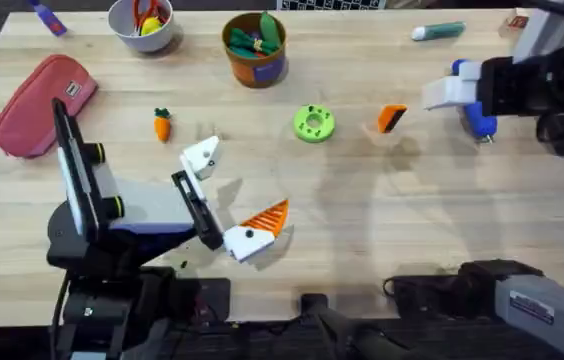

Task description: Pick up the gripper from the table and insert it into the empty holder that is missing its gripper. Then pick up a screw, insert it into the mounting hole, and use the screwdriver to tighten it. Finally, clean up the table by picking up the vegetable and placing it into the bucket.

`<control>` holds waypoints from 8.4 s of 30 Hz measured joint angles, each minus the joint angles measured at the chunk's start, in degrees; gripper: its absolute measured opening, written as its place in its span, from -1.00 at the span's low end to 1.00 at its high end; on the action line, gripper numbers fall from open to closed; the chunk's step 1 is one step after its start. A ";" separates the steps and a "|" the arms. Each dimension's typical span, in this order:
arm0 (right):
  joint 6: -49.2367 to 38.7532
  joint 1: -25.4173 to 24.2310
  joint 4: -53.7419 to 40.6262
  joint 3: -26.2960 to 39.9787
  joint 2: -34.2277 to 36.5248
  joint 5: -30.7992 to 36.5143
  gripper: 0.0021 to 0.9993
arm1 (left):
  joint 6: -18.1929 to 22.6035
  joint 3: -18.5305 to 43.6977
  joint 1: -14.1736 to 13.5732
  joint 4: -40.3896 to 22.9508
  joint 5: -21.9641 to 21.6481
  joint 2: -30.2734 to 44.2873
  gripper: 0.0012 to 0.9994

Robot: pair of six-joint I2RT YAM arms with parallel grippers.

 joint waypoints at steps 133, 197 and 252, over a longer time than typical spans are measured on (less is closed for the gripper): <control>22.08 20.47 52.64 -12.22 33.67 -86.81 -0.99 | -0.01 0.00 0.00 -0.02 0.02 0.00 1.00; 32.89 31.17 52.59 4.15 45.70 -84.57 -0.99 | -0.46 0.00 0.07 0.04 -1.14 0.00 1.00; 33.05 32.41 52.71 4.50 45.75 -83.74 -0.99 | -0.47 0.00 0.11 0.04 -1.16 0.00 1.00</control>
